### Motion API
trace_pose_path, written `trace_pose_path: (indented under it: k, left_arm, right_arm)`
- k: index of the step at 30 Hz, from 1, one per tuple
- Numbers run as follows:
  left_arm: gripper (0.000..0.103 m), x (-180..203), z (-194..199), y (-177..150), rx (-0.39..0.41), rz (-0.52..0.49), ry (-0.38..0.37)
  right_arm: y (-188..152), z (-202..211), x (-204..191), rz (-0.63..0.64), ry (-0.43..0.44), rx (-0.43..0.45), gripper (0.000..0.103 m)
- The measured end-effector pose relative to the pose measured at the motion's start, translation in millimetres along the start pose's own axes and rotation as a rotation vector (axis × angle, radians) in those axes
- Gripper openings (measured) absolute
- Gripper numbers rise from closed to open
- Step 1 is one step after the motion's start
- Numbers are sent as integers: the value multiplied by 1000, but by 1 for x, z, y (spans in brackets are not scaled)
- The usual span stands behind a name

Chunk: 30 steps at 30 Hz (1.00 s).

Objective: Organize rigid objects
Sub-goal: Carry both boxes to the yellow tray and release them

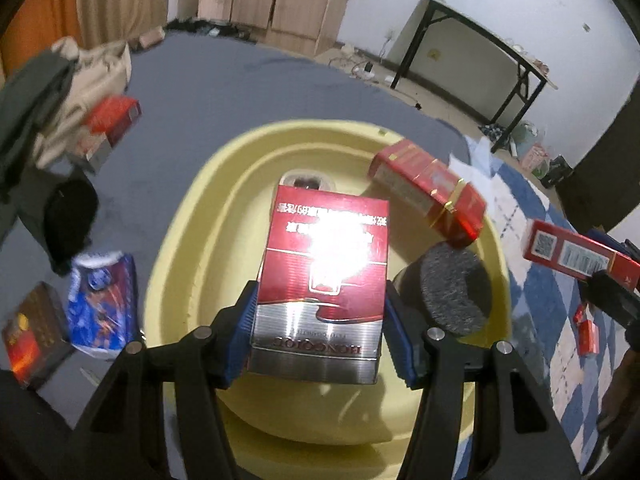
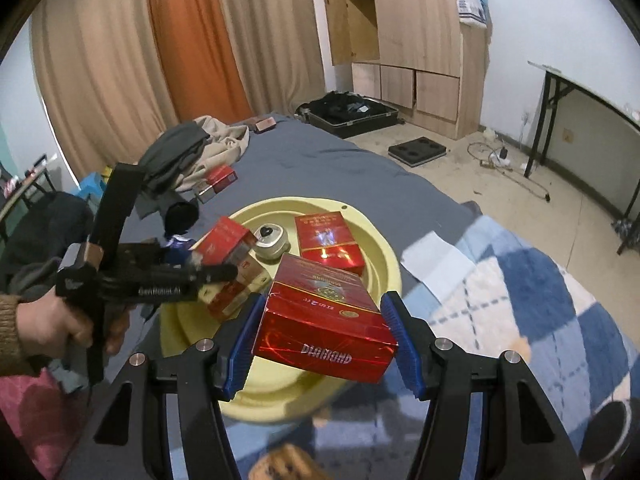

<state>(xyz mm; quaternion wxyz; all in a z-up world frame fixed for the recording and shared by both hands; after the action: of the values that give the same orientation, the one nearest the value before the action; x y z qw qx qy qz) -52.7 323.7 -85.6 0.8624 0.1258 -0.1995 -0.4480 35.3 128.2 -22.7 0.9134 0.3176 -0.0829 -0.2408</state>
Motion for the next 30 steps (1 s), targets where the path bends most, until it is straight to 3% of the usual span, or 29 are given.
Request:
trace_pose_path:
  k: [7, 15, 17, 20, 21, 22, 24, 28, 30]
  left_arm:
    - [60, -12, -11, 10, 0, 54, -1]
    - [62, -21, -19, 8, -46, 93, 16]
    - [66, -18, -21, 6, -61, 69, 36]
    - [81, -15, -16, 4, -42, 53, 18]
    - [93, -12, -10, 4, -11, 43, 24]
    - [101, -11, -3, 4, 26, 38, 29]
    - [103, -13, 8, 4, 94, 54, 32]
    - [103, -26, 29, 10, 184, 206, 55]
    - [103, -22, 39, 15, 208, 223, 48]
  right_arm:
    - [7, -69, -39, 63, -111, -15, 59]
    - [6, -102, -56, 79, -82, -45, 59]
    - [8, -109, -54, 75, -70, -55, 59]
    - [6, -110, -53, 77, -68, -68, 61]
    - [5, -109, -53, 80, -57, -69, 66]
    - [5, -108, -53, 84, -56, -66, 81]
    - [2, -101, -52, 80, -37, -48, 96]
    - [-7, -90, -51, 84, 4, -42, 99]
    - [-11, -81, -50, 94, 5, -40, 100]
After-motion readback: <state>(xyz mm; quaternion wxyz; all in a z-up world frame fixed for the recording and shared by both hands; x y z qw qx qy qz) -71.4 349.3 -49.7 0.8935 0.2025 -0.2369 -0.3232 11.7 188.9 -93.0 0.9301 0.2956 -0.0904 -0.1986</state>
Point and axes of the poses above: each gripper's, at about its wrist camera, not at the fingertips, and z roughly against the way its jaws point, x to its right, y to its top, the point moved 4 cm from there along -z, roughly the way its jaws point, and after that the axes turned 7 degrees about -x, right-handed, at the moved point
